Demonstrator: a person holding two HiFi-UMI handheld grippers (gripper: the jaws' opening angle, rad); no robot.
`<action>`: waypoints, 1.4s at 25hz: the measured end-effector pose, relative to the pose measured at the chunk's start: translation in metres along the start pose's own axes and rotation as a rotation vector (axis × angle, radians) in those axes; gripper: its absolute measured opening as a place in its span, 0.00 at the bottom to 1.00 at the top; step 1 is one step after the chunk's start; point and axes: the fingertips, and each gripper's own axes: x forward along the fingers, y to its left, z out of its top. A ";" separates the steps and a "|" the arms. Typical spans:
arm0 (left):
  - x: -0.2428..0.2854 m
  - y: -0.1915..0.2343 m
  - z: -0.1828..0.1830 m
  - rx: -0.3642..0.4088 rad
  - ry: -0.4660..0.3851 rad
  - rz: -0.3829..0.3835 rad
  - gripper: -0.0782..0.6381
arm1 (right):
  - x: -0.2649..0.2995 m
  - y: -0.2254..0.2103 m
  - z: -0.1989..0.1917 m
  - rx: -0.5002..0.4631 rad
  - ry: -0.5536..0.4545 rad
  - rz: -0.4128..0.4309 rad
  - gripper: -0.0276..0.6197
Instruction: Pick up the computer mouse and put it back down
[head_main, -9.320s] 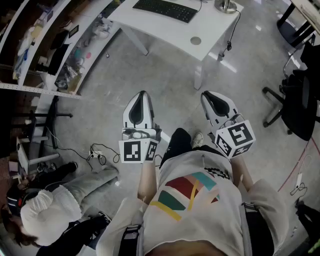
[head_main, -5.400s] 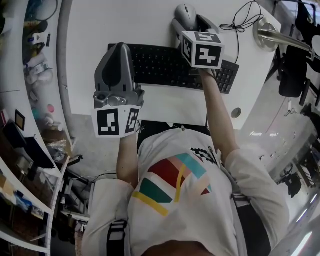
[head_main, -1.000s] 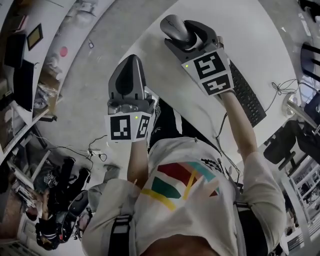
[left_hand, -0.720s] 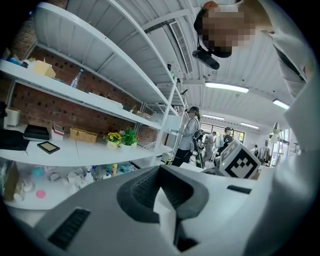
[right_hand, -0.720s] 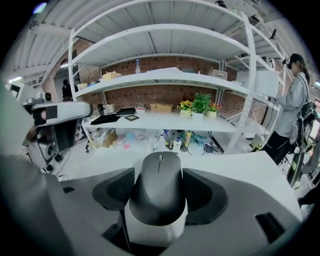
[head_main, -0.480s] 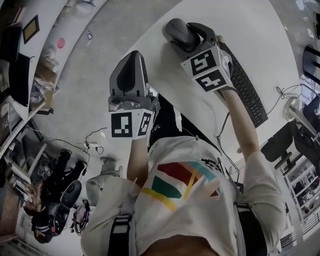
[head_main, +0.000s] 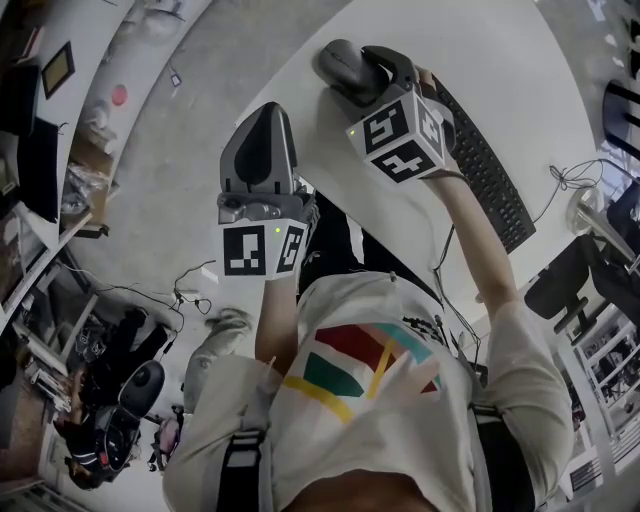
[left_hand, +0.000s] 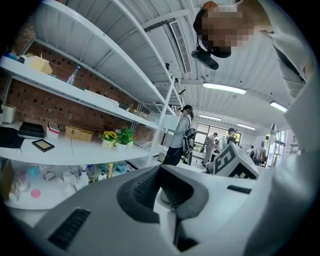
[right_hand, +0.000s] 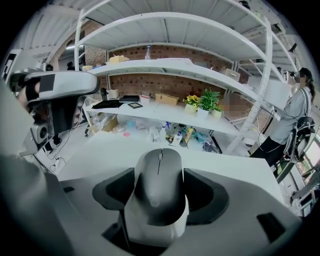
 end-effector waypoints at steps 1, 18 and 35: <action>0.001 0.001 0.004 -0.003 0.000 0.002 0.17 | -0.001 -0.002 0.004 0.000 0.002 0.000 0.52; -0.015 -0.063 0.107 0.052 -0.152 -0.172 0.17 | -0.193 -0.034 0.113 0.276 -0.383 -0.205 0.52; -0.039 -0.415 0.151 0.219 -0.230 -0.854 0.17 | -0.555 -0.041 -0.106 0.648 -0.607 -1.021 0.06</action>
